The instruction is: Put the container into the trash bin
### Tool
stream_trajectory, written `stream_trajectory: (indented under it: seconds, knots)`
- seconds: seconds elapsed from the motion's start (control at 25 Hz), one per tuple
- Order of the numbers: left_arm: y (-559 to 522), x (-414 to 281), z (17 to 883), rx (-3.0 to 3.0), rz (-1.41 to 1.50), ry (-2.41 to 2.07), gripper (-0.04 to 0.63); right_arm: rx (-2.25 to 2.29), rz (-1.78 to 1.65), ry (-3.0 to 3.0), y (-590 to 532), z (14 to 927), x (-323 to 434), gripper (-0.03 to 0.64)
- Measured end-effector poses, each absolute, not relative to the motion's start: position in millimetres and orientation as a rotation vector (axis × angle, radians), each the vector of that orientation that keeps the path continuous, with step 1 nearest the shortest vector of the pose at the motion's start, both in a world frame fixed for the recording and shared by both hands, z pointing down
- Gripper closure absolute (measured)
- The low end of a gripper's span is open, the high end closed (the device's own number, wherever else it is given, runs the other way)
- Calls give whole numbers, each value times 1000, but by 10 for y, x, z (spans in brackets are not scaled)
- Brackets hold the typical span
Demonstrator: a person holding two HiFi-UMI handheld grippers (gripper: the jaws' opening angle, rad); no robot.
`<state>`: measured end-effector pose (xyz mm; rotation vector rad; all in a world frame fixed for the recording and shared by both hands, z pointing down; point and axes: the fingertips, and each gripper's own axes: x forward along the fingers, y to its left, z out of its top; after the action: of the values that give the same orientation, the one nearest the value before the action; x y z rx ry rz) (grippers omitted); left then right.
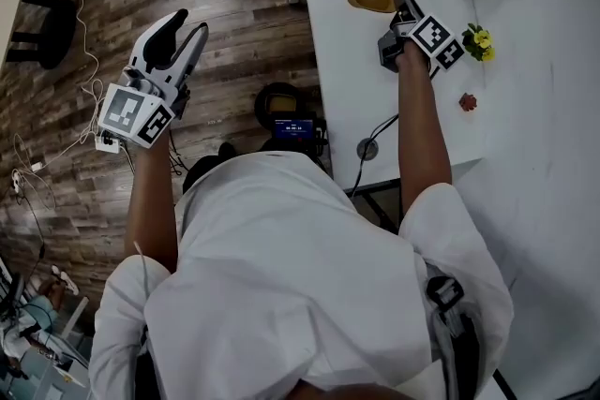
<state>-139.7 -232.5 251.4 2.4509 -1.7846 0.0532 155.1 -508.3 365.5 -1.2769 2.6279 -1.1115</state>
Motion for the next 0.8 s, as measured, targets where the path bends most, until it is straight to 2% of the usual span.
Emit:
stream_trajectory:
  seconds: [0.44,0.8]
  knots:
    - [-1973,-1733,2081,2628,-72,-1699,430,-1173,-776,2581,-3899,2362,1213,572]
    - [-1414,-1706,2080,2750,-131,-1549,430,-1220,-661,2505,-2837,2189,1311,572]
